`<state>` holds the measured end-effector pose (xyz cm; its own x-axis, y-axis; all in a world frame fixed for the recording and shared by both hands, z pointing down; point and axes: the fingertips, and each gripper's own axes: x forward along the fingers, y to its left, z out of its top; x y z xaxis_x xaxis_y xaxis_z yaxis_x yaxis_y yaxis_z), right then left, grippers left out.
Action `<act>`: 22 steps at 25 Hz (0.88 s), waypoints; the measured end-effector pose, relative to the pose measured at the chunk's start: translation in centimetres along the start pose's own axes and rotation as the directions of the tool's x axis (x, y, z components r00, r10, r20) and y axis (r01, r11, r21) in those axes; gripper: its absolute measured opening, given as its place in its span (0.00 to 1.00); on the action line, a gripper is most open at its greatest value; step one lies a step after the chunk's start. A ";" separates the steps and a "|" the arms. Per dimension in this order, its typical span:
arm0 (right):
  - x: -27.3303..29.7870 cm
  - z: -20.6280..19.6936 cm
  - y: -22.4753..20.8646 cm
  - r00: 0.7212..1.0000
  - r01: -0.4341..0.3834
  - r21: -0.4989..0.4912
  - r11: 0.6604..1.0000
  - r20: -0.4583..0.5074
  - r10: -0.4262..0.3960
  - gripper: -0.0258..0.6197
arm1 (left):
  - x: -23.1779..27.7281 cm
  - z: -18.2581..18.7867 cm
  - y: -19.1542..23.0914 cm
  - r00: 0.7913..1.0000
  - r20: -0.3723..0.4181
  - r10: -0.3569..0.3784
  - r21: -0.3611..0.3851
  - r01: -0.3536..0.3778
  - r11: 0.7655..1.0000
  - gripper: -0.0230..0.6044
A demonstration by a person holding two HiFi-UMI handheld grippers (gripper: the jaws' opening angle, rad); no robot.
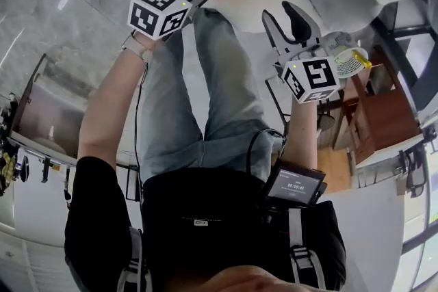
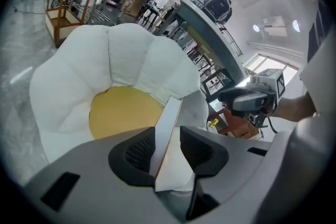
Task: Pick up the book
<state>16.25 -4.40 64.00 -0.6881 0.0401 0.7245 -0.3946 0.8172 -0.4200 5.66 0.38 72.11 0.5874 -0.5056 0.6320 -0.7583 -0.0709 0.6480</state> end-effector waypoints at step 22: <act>10.1 -1.0 1.1 0.956 -0.163 -0.421 0.892 -0.290 0.038 0.46 | -4.3 -1.4 -0.4 0.992 0.106 -0.074 -0.009 0.075 0.997 0.27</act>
<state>9.40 -2.51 71.39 -0.4962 0.2361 0.8355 0.0162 0.9647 -0.2630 3.86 3.80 69.77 0.6087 -0.5869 0.5338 -0.7093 -0.1010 0.6977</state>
